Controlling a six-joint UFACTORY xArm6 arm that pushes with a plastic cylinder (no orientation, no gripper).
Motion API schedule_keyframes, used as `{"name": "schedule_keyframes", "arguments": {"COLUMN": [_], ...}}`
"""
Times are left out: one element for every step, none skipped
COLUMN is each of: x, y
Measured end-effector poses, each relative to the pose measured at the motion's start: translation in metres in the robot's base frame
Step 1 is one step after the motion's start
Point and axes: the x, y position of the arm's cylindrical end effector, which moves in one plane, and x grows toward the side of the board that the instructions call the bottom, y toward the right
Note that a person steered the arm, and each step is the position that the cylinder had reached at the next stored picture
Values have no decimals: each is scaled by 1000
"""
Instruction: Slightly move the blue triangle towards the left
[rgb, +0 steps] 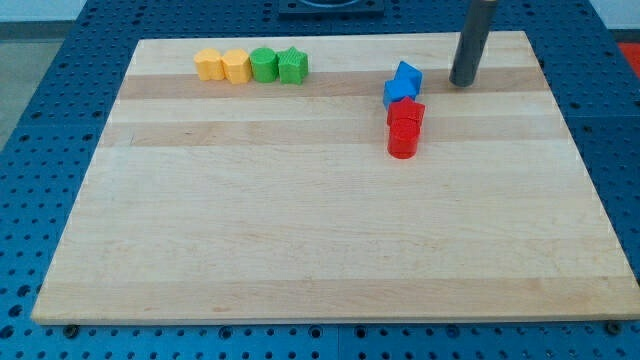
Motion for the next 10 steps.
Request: {"name": "schedule_keyframes", "arguments": {"x": [0, 0, 0, 0, 0, 0, 0, -1, -20, -42], "y": [-14, -24, -31, -37, -42, -49, -56, -50, -7, 42]}}
